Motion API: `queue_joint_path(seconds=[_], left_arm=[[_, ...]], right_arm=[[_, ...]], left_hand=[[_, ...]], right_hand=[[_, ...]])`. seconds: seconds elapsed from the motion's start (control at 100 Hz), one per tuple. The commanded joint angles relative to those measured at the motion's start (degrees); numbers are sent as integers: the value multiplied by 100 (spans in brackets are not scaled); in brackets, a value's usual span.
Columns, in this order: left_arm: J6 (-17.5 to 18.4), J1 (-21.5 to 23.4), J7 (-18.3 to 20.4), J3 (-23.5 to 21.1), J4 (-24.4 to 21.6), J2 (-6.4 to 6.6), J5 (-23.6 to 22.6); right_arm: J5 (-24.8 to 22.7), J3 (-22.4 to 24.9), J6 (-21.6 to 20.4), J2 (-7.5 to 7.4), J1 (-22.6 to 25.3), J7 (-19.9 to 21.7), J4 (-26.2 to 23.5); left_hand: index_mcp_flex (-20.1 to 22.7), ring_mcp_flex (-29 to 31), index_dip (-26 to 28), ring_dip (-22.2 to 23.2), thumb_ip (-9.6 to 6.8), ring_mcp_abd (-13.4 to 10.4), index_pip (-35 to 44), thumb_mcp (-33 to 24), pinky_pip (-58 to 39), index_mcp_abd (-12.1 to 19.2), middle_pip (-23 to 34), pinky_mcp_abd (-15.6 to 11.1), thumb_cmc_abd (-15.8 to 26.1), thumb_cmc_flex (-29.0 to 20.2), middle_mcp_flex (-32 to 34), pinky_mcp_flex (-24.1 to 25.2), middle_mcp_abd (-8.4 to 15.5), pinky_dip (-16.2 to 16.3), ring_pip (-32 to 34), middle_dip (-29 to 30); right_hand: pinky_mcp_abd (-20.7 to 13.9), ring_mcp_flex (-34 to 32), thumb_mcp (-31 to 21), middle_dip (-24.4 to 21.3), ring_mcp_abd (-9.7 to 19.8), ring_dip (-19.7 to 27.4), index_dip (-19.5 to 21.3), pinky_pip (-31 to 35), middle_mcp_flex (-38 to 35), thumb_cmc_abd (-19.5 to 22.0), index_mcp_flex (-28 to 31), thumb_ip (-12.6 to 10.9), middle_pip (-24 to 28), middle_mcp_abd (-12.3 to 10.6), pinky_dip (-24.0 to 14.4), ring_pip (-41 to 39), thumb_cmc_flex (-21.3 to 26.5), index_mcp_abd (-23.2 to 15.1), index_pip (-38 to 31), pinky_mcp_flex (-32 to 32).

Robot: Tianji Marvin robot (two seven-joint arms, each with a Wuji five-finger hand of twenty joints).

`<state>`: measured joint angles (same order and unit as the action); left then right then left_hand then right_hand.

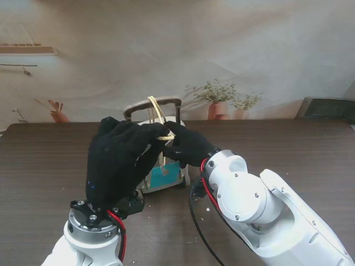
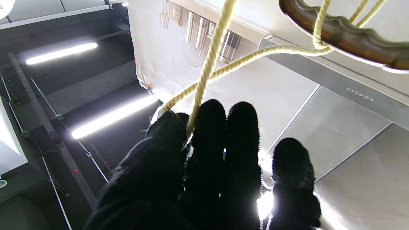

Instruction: Attach a luggage tag to a suitcase

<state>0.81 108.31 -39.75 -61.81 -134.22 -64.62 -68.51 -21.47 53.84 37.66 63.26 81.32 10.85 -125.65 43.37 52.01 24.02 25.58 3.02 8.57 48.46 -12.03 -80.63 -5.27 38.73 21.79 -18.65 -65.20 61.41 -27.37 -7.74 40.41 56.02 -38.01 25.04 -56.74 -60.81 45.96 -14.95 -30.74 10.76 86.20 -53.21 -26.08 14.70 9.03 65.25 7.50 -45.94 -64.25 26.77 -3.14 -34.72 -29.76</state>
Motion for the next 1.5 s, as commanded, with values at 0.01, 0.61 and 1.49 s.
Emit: queue_joint_path(seconds=[0.01, 0.61, 1.49], left_arm=[[-9, 12, 59, 5, -379, 1, -23], [-9, 12, 59, 5, -379, 1, -23], [-9, 12, 59, 5, -379, 1, -23]], right_arm=[[83, -42, 54, 37, -56, 59, 40], [508, -78, 412, 240, -26, -429, 20], [932, -190, 749, 564, -198, -1072, 180]], left_hand=[[106, -59, -45, 140, -107, -171, 16, 77, -146, -1, 7, 81, 148, -315, -60, 59, -281, 102, -12, -13], [103, -62, -38, 140, -109, -167, 19, 69, -145, 10, 9, 83, 144, -325, -61, 59, -278, 102, -10, -24], [90, -65, -42, 141, -109, -175, 18, 69, -141, 7, 7, 80, 143, -333, -70, 72, -282, 103, -12, -50]], right_hand=[[9, 92, 66, 31, -2, -106, -74, -10, 124, -89, 52, -117, 64, 22, -62, 10, -241, -281, -67, 75], [-502, 1320, -228, -5, 360, -42, 254, -539, 1632, -698, 1731, -90, -185, -90, 46, 532, -516, -1170, -462, 945], [-592, 1578, -12, -446, 386, 5, 895, -717, 1907, -1365, 2350, 54, -476, -78, 137, 765, -570, -1326, -161, 1107]])
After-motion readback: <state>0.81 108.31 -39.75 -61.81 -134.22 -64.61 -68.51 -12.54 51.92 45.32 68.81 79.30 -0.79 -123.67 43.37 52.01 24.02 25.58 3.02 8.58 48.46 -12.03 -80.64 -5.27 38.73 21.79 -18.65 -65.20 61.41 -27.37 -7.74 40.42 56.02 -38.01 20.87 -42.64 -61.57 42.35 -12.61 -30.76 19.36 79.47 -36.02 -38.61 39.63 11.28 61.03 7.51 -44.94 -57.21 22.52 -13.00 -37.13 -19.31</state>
